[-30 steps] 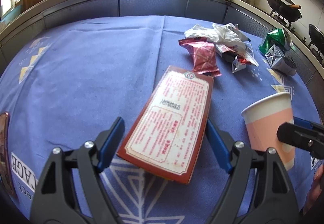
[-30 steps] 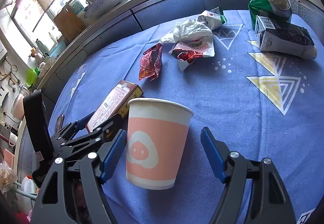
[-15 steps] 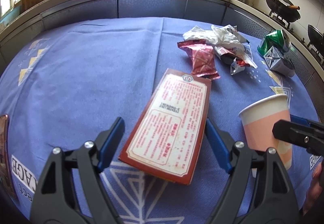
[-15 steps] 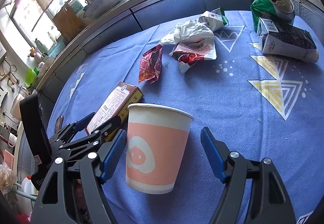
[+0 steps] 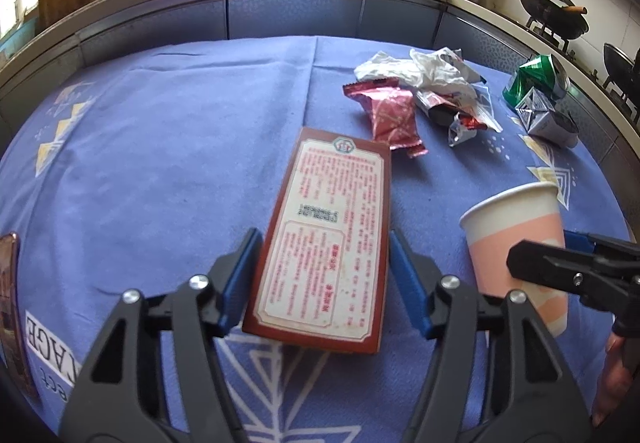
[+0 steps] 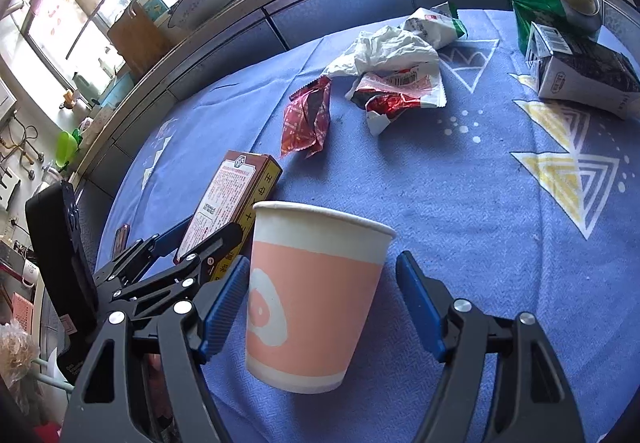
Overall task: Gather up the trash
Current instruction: 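Lift the held box and pink cup off the table with both tools, then carry the box and pink cup to the beige bin and open both tools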
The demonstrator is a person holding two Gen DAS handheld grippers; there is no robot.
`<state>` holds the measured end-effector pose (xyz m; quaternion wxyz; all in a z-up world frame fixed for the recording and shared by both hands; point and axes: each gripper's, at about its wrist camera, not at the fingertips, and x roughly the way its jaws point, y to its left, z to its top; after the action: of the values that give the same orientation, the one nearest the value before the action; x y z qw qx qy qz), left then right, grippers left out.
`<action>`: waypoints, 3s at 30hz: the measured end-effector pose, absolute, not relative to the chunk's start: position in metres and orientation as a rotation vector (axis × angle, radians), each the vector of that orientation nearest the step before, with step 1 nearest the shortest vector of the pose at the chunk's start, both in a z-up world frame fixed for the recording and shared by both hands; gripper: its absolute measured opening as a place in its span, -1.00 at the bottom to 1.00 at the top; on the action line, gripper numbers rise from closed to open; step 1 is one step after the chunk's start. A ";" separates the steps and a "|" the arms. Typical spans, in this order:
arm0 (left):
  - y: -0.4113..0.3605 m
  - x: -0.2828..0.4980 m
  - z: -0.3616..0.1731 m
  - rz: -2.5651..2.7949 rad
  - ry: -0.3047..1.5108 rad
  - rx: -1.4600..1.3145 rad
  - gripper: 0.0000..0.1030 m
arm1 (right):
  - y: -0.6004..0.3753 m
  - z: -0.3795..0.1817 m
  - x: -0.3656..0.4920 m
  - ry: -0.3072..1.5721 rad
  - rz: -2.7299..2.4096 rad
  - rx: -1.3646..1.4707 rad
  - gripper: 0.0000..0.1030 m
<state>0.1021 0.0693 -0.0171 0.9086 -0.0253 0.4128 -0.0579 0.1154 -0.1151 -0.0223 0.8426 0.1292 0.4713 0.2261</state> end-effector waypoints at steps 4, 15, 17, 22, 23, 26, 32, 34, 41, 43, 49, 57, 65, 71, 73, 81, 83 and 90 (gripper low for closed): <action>0.073 0.099 -0.013 -0.114 0.843 -0.061 0.17 | -0.117 -0.019 0.111 0.972 0.486 0.275 0.21; 0.057 0.089 0.014 -0.194 0.810 -0.100 0.14 | -0.155 -0.006 0.096 0.892 0.446 0.330 0.19; 0.051 0.089 0.016 -0.209 0.812 -0.102 0.14 | -0.163 -0.006 0.093 0.886 0.435 0.347 0.19; 0.032 0.091 0.018 -0.234 0.820 -0.085 0.13 | -0.186 -0.002 0.085 0.852 0.405 0.362 0.19; 0.028 0.092 0.018 -0.241 0.821 -0.081 0.13 | -0.191 -0.001 0.083 0.847 0.400 0.365 0.19; 0.013 0.091 0.021 -0.261 0.819 -0.065 0.13 | -0.205 0.000 0.080 0.831 0.385 0.380 0.19; -0.017 0.090 0.030 -0.318 0.811 -0.036 0.13 | -0.232 -0.004 0.075 0.816 0.352 0.423 0.19; -0.027 0.090 0.033 -0.338 0.811 -0.029 0.13 | -0.242 -0.003 0.074 0.806 0.342 0.440 0.19; -0.077 0.095 0.043 -0.424 0.814 0.013 0.13 | -0.290 0.000 0.061 0.753 0.274 0.504 0.19; -0.096 0.096 0.046 -0.455 0.812 0.033 0.13 | -0.308 -0.001 0.055 0.738 0.247 0.524 0.19; -0.160 0.101 0.050 -0.562 0.815 0.084 0.13 | -0.368 -0.002 0.037 0.690 0.154 0.581 0.19; -0.271 0.095 0.054 -0.740 0.810 0.194 0.13 | -0.459 -0.008 0.002 0.619 -0.009 0.649 0.19; -0.377 0.083 0.039 -0.907 0.854 0.272 0.13 | -0.542 -0.030 -0.039 0.593 -0.209 0.676 0.20; -0.432 0.073 0.016 -0.970 0.910 0.316 0.13 | -0.569 -0.054 -0.053 0.636 -0.286 0.676 0.27; -0.444 0.071 0.008 -0.979 0.935 0.322 0.13 | -0.575 -0.063 -0.053 0.650 -0.295 0.685 0.30; -0.466 0.068 -0.013 -0.946 0.988 0.351 0.36 | -0.584 -0.073 -0.058 0.630 -0.334 0.689 0.44; -0.463 0.068 -0.013 -0.940 0.987 0.346 0.36 | -0.585 -0.074 -0.062 0.616 -0.340 0.702 0.44; -0.433 0.074 -0.007 -0.876 0.965 0.311 0.36 | -0.578 -0.062 -0.065 0.591 -0.331 0.712 0.44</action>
<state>0.0740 -0.4330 -0.0074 0.7838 0.1441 0.4471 -0.4062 -0.0650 -0.5775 -0.0619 0.8818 0.3417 0.2836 -0.1589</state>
